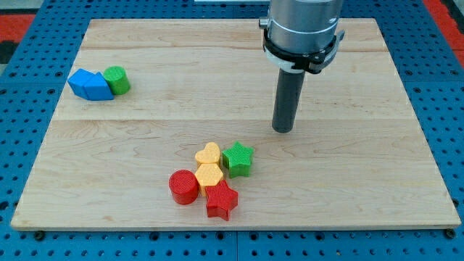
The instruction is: Place the arm vertically above to the red circle
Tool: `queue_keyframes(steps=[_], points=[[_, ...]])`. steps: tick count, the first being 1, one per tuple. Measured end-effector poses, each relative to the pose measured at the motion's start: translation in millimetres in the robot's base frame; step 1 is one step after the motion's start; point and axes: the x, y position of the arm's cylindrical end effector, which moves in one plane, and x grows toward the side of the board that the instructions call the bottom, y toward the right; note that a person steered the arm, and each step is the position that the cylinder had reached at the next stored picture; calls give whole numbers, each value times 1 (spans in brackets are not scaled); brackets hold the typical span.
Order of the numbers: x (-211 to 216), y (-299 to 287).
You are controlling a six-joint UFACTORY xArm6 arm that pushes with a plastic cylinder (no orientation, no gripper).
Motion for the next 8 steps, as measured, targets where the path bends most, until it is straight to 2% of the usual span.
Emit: queue_keyframes(steps=[3, 8], points=[[-58, 6], [-56, 3]])
